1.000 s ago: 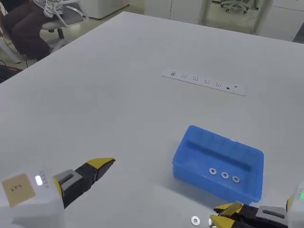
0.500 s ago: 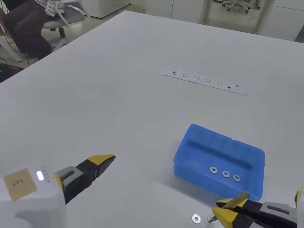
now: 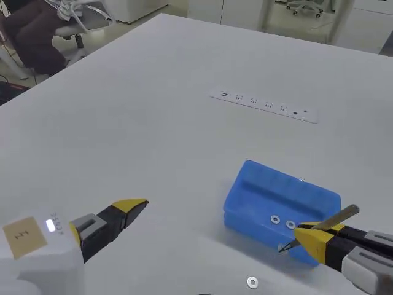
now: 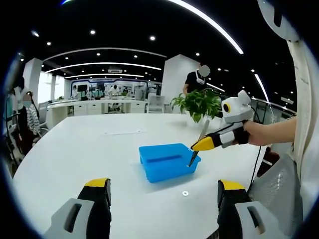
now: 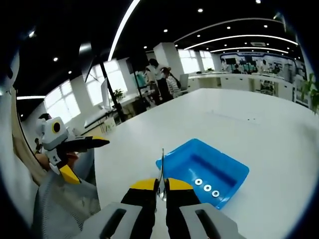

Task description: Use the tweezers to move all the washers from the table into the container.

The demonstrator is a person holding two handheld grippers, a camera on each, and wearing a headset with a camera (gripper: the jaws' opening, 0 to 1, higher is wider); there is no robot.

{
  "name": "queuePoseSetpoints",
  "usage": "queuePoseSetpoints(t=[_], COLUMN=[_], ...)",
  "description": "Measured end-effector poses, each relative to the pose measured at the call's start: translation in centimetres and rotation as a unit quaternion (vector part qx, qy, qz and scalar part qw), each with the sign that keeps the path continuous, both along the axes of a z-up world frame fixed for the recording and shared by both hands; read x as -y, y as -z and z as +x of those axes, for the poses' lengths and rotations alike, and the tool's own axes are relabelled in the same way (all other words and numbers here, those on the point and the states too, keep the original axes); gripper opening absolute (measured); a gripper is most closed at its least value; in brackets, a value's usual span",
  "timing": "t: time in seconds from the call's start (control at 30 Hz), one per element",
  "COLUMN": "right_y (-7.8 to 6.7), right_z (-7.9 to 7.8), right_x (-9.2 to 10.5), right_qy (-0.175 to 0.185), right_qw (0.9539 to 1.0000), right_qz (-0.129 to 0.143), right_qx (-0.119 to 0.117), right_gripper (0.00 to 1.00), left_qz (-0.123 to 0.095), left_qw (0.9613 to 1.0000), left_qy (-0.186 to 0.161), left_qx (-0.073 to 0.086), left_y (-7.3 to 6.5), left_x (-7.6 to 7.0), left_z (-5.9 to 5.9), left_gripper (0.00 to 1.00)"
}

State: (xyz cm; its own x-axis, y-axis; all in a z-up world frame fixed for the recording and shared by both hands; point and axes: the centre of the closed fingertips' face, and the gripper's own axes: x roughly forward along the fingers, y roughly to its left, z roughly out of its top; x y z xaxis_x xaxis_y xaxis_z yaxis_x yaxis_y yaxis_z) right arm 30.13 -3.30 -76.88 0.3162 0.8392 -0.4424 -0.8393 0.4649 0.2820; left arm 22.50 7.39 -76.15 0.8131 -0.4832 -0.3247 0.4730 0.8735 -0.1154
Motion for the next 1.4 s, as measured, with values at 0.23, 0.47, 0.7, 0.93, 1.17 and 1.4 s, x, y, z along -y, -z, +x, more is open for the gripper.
queuePoseSetpoints(t=[0.23,0.47,0.7,0.93,1.17,1.4], right_y=[-1.2,-1.8,-1.5,-0.7,0.5,1.9], right_z=[1.2,3.0,4.4,5.2,5.7,6.1], right_x=[-0.5,-1.4,-2.4,-3.0,-3.6,-4.0], right_qy=[0.001,-0.003,-0.011,-0.018,-0.024,-0.029], right_qw=[0.9999,0.9997,0.9995,0.9994,0.9992,0.9987], right_qz=[0.008,0.007,-0.004,-0.013,-0.026,-0.041], right_qx=[0.006,0.024,0.030,0.028,0.021,0.013], right_gripper=[0.02,0.02,0.02,0.02,0.02,0.02], left_qz=[-0.001,-0.001,-0.001,-0.002,-0.002,-0.003], left_qw=[1.0000,1.0000,1.0000,1.0000,1.0000,1.0000], left_qy=[-0.001,-0.003,-0.003,-0.004,-0.003,-0.002], left_qx=[0.000,0.001,0.001,0.001,0.000,0.000], left_y=[0.0,-0.1,-0.1,-0.2,-0.1,-0.1], left_x=[-0.1,-0.1,-0.1,-0.1,0.0,0.0], left_z=[0.0,0.0,0.0,0.0,0.0,0.1], left_gripper=[0.90,0.90,0.90,0.90,0.90,0.90])
